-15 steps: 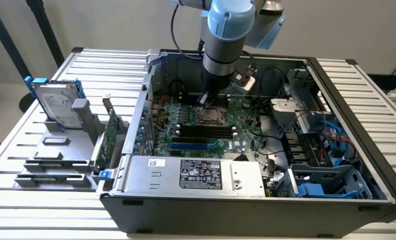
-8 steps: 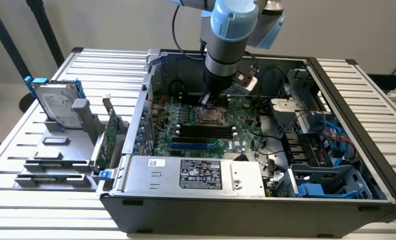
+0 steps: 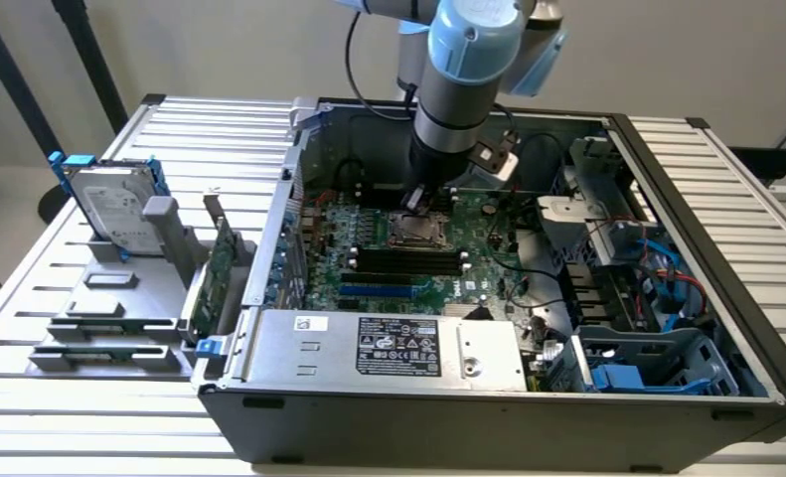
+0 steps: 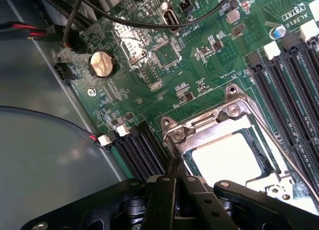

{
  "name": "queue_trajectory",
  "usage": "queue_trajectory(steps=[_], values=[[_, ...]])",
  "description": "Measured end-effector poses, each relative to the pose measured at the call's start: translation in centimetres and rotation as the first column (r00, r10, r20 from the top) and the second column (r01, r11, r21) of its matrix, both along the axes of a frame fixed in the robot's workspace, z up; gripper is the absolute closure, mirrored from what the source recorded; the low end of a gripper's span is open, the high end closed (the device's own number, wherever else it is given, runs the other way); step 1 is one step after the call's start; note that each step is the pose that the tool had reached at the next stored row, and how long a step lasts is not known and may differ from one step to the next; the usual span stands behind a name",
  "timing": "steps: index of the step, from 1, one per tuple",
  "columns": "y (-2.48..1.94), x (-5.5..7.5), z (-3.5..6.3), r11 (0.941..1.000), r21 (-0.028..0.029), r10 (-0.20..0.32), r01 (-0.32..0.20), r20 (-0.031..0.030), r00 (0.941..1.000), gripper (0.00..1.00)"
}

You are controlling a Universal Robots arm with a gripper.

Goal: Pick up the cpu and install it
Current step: 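Install the first cpu locking lever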

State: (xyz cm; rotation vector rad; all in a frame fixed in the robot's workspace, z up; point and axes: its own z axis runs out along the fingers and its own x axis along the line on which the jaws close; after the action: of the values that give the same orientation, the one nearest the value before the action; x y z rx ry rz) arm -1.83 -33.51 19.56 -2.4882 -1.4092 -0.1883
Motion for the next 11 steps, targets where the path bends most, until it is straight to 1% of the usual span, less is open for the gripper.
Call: queue_trajectory(steps=[4, 6, 9, 11], values=[[-0.04, 0.24, -0.06, 1.0000, 0.0006, 0.008, -0.008, -0.0003, 1.0000, 0.89], [-0.05, 0.28, -0.13, 0.9999, 0.0018, 0.012, -0.012, -0.0004, 0.9999, 0.89], [-0.04, 0.31, -0.25, 0.9998, 0.0052, 0.017, -0.017, -0.0003, 0.9999, 0.89], [-0.04, 0.32, -0.30, 0.9997, 0.0087, 0.021, -0.021, -0.0001, 0.9998, 0.89]])
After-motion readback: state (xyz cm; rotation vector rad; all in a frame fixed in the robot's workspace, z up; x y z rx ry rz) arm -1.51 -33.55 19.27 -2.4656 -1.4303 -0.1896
